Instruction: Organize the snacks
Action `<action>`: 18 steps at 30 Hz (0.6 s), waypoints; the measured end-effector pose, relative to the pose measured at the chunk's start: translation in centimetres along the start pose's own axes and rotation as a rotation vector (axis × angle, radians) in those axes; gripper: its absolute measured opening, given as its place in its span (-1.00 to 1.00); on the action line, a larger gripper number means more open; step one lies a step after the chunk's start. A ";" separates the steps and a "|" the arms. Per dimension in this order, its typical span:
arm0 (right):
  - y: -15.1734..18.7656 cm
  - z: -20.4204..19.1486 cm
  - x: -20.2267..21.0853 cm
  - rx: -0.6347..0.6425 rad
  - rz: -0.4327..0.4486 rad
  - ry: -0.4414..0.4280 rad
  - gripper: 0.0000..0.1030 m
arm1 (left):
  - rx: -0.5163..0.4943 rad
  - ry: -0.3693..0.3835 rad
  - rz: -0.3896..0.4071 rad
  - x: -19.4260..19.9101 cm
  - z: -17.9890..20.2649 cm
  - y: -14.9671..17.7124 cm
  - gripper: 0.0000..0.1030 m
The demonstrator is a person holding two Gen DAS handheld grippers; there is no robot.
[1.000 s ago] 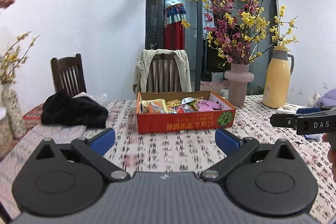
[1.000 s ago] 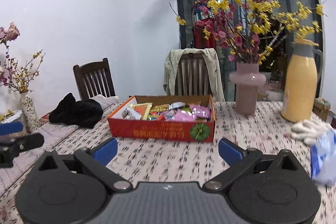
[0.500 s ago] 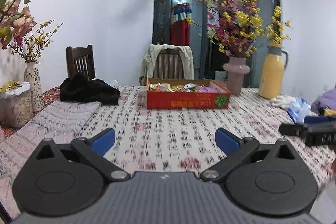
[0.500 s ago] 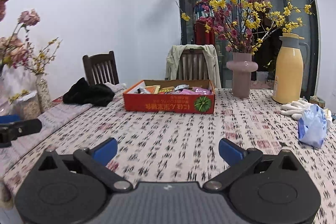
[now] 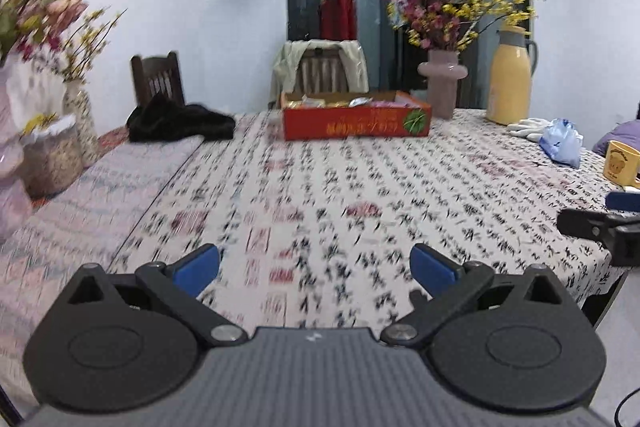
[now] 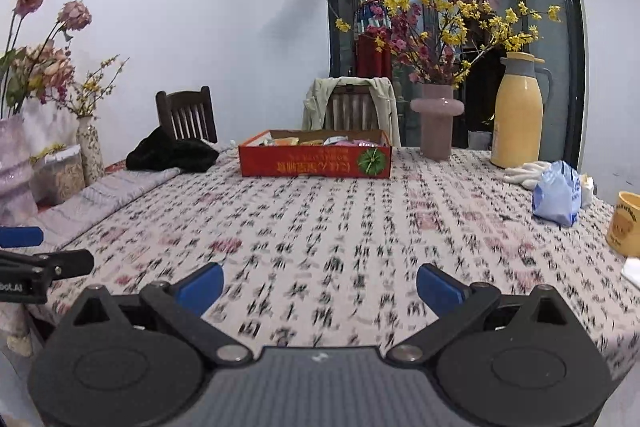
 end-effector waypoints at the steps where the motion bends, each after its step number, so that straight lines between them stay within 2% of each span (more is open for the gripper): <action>1: 0.3 -0.2 0.2 -0.012 -0.017 -0.018 1.00 | 0.018 -0.005 -0.007 0.3 -0.3 0.3 1.00; 4: 0.8 -1.1 0.8 -0.047 -0.057 -0.091 1.00 | 0.050 -0.017 0.004 1.0 -0.8 0.5 1.00; 11: 0.2 -3.1 1.9 0.004 -0.015 -0.092 1.00 | 0.046 -0.027 0.044 1.8 -0.9 -0.2 1.00; 18: -0.3 -2.8 1.7 0.011 -0.018 -0.088 1.00 | 0.047 -0.027 0.046 1.8 -0.9 -0.3 1.00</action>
Point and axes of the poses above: each gripper's, at about its wrist camera, not at the fingertips, and x roughly against the way its jaws point, z to its right, y to its underside, the point moved 8 cm from there along -x, roughly the way its jaws point, and after that the axes turned 10 degrees about y, right-handed, at the moved point
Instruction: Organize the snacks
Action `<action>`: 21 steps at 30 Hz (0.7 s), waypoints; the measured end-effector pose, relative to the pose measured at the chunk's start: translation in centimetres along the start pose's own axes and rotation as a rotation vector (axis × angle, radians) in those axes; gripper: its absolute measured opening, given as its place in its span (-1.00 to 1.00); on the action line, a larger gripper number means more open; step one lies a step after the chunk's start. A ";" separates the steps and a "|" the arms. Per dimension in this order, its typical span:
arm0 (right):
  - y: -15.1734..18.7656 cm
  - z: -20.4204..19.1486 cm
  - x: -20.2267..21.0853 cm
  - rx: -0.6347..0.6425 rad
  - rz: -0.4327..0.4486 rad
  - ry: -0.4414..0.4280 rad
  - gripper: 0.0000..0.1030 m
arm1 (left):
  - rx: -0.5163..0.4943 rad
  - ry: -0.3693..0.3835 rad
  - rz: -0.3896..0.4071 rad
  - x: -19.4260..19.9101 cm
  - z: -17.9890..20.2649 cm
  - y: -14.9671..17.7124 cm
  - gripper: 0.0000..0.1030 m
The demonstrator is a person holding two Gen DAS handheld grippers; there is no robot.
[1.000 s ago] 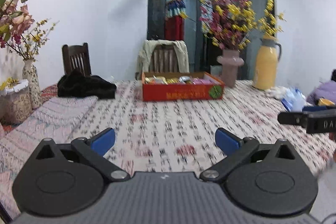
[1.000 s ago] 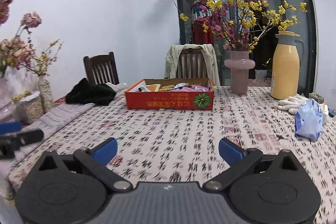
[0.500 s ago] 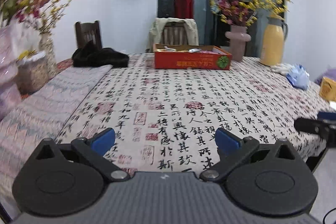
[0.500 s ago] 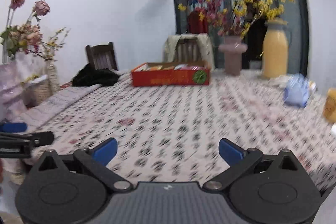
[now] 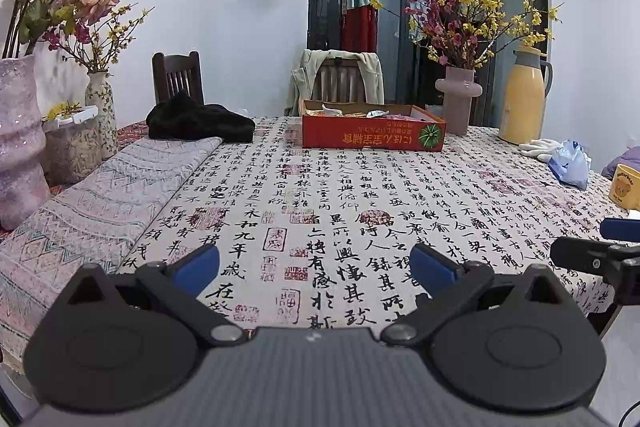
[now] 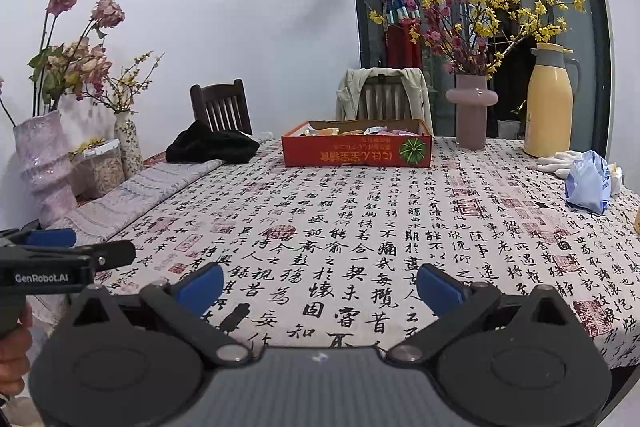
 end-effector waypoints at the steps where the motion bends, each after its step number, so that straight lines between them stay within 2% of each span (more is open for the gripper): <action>1: 0.0 0.0 0.0 -0.002 -0.001 -0.001 1.00 | 0.000 0.000 0.000 0.0 0.0 0.0 1.00; 21: -0.1 0.3 0.1 -0.008 0.011 0.001 1.00 | -0.006 -0.003 0.015 0.2 -0.1 -0.2 1.00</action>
Point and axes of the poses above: each gripper's, at about its wrist camera, not at the fingertips, and x roughly against the way its jaws point, z to its right, y to its underside, the point moved 8 cm from there along -x, roughly the way its jaws point, and after that the axes turned 10 degrees about y, right-handed, at the moved point
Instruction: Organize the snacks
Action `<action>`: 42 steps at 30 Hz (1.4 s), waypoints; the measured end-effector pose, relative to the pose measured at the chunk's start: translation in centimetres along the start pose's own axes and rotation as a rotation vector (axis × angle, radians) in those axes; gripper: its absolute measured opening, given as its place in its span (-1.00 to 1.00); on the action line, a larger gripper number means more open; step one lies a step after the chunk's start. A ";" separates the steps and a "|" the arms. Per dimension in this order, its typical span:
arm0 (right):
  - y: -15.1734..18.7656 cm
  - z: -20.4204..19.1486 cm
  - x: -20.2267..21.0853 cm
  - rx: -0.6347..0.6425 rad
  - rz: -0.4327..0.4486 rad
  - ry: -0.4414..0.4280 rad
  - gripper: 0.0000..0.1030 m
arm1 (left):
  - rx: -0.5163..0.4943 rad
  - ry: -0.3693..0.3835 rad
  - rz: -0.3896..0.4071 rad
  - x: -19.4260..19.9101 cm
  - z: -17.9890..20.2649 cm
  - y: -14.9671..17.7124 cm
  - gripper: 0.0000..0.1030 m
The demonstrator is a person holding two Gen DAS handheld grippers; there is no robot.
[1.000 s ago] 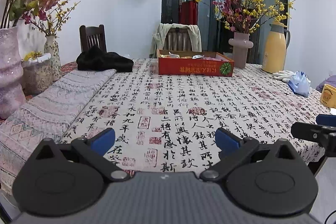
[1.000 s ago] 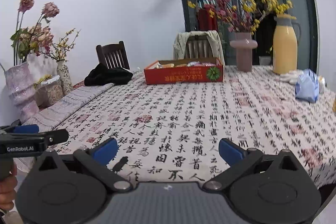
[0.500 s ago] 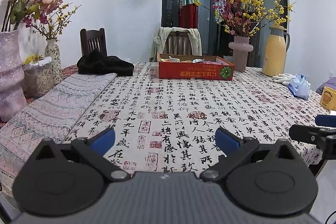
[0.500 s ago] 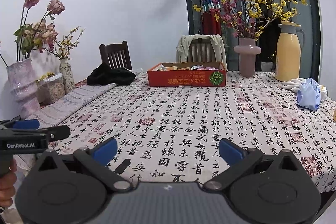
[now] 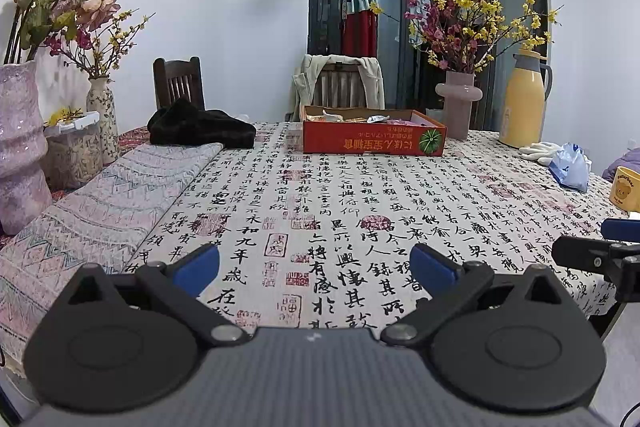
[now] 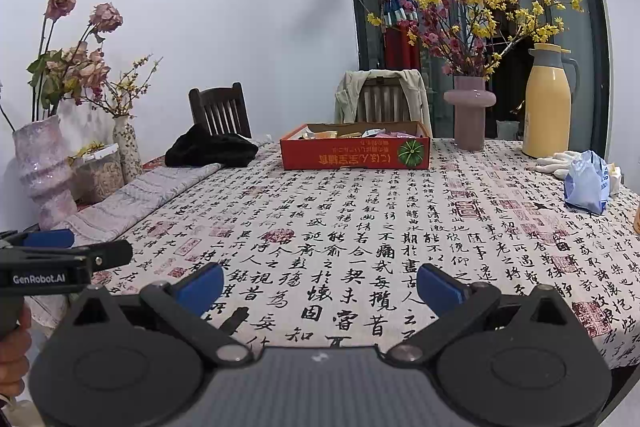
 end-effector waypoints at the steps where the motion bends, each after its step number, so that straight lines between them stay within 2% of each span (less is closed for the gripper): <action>1: 0.0 0.0 0.0 0.000 0.000 0.000 1.00 | 0.000 0.001 0.000 0.0 0.0 0.0 1.00; 42: 0.1 0.1 -0.1 -0.009 -0.012 0.001 1.00 | -0.007 0.011 -0.006 -0.1 0.0 0.1 1.00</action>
Point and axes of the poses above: each gripper's, at about its wrist camera, not at the fingertips, and x roughly against the way its jaws point, z to its right, y to its underside, the point moved 8 cm from there along -x, roughly the way its jaws point, and after that the axes turned 10 degrees about y, right-handed, at the moved point
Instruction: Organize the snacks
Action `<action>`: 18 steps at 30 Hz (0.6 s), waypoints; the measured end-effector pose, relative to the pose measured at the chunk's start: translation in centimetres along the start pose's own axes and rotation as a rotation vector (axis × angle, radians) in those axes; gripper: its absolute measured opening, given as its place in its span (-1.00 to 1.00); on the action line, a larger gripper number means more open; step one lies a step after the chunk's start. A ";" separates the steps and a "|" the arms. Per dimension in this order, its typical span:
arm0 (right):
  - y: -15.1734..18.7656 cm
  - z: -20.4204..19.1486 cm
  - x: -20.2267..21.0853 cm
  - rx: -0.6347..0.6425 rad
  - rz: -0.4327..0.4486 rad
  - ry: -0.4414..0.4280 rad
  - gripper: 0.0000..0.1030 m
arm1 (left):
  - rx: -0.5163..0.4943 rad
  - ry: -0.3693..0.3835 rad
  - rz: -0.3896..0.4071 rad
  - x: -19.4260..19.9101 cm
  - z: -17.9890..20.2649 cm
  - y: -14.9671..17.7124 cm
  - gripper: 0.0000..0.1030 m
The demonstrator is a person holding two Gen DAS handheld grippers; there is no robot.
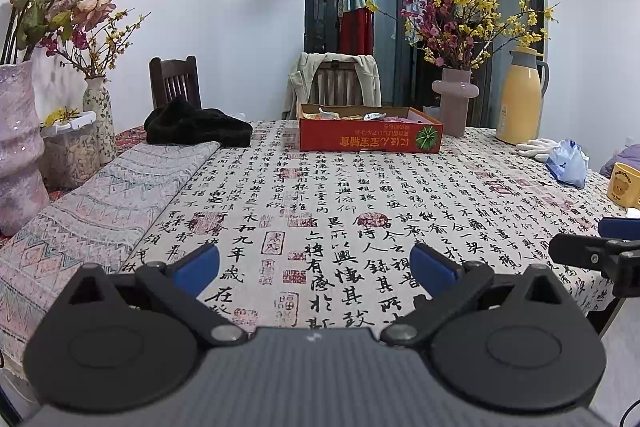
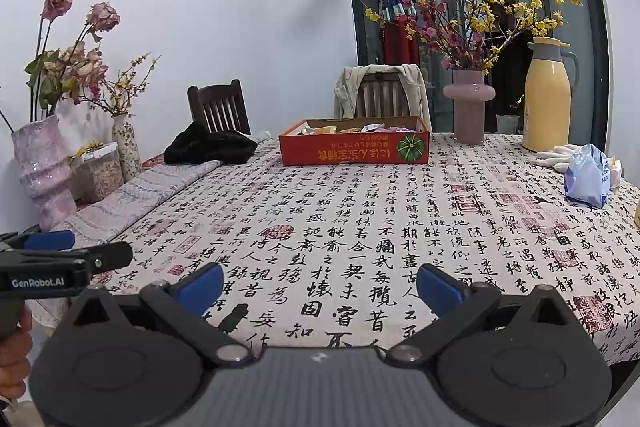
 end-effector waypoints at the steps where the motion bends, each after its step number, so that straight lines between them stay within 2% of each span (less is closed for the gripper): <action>1: 0.0 0.1 0.0 -0.001 0.000 0.000 1.00 | -0.001 0.002 0.000 0.0 0.0 0.0 1.00; 18: -0.1 0.3 0.0 -0.009 0.000 0.003 1.00 | -0.013 0.009 0.008 0.1 0.1 -0.2 1.00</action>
Point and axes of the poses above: each gripper's, at about its wrist camera, not at the fingertips, and x roughly against the way its jaws point, z to its right, y to its underside, the point moved 8 cm from there along -x, roughly the way its jaws point, and after that the axes turned 10 degrees about y, right-handed, at the moved point
